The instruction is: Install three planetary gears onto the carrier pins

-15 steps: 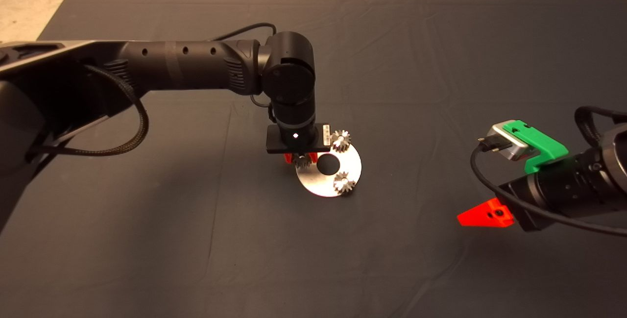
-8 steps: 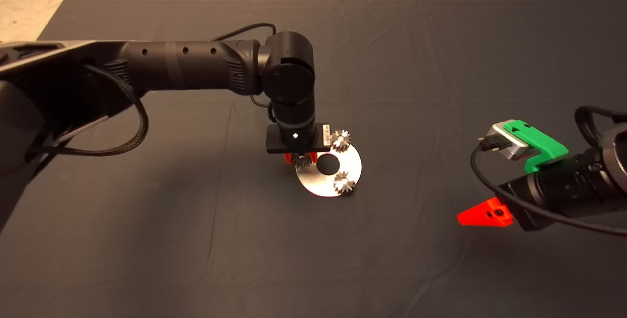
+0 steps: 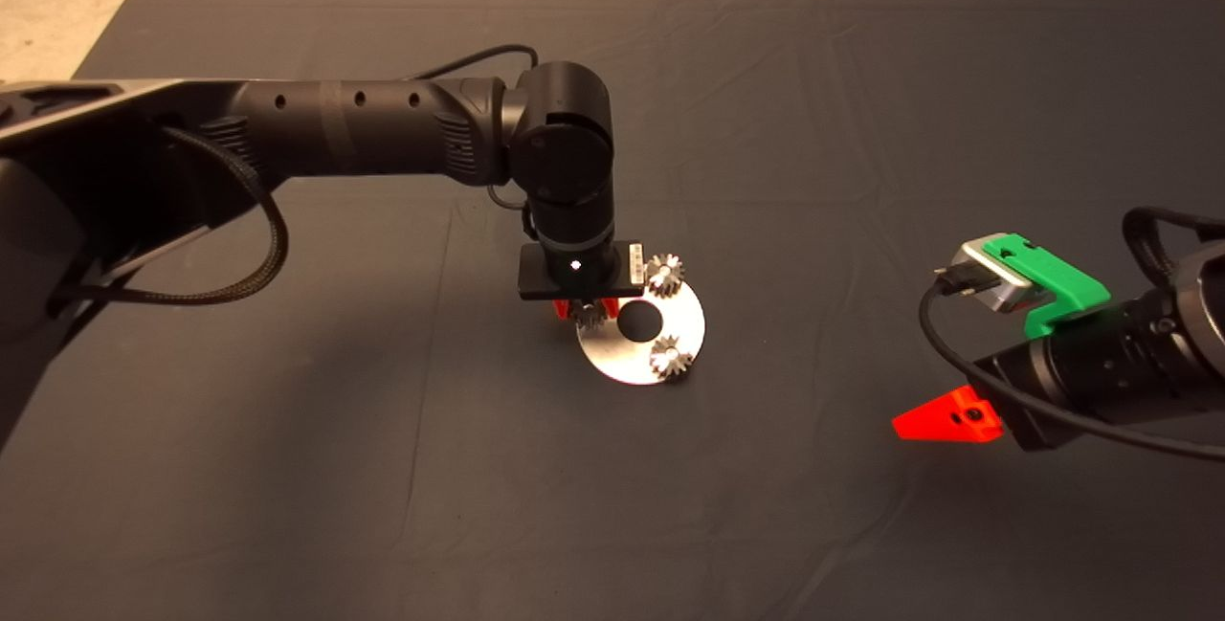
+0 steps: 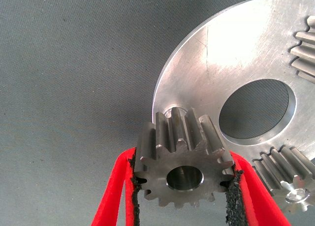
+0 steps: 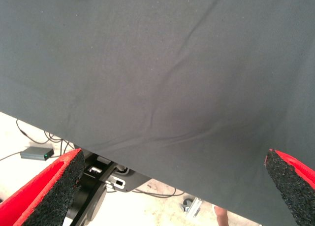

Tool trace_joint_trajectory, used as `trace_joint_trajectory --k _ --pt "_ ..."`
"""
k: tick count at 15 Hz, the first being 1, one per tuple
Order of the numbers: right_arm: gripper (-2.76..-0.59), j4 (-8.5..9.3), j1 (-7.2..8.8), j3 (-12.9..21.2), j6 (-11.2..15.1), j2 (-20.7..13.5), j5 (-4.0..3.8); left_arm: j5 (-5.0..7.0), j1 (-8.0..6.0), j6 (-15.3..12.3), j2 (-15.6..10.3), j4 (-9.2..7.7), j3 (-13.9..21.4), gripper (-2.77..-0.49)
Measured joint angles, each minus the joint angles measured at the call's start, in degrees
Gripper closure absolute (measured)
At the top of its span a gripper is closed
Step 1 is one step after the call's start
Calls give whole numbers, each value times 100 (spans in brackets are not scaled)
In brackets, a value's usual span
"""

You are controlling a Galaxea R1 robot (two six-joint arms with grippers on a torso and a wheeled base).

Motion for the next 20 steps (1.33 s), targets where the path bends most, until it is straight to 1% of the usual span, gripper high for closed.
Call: trace_joint_trajectory --k 6,9,11,13,14,15,17,19,20 --pt "-273 0 0 0 -1 0 0 0 4 0 0 0 1 -79" --pt "-273 -1 0 0 0 0 0 0 2 0 2 0 1 -85" --pt "-273 0 0 0 -1 0 0 0 2 0 2 0 1 -94" --pt "-273 0 0 0 0 0 0 0 4 2 2 1 6 -94" --pt "-273 0 0 0 -1 0 0 0 4 15 2 0 9 -102" --pt "-273 0 0 0 0 0 0 34 20 17 2 2 9 -104" --pt "-273 0 0 0 0 0 2 39 39 17 0 2 28 -104" --pt "-273 0 0 0 -1 0 2 52 39 17 -13 2 30 -116" --pt "-273 0 0 0 0 0 0 50 37 17 -13 2 30 -118"
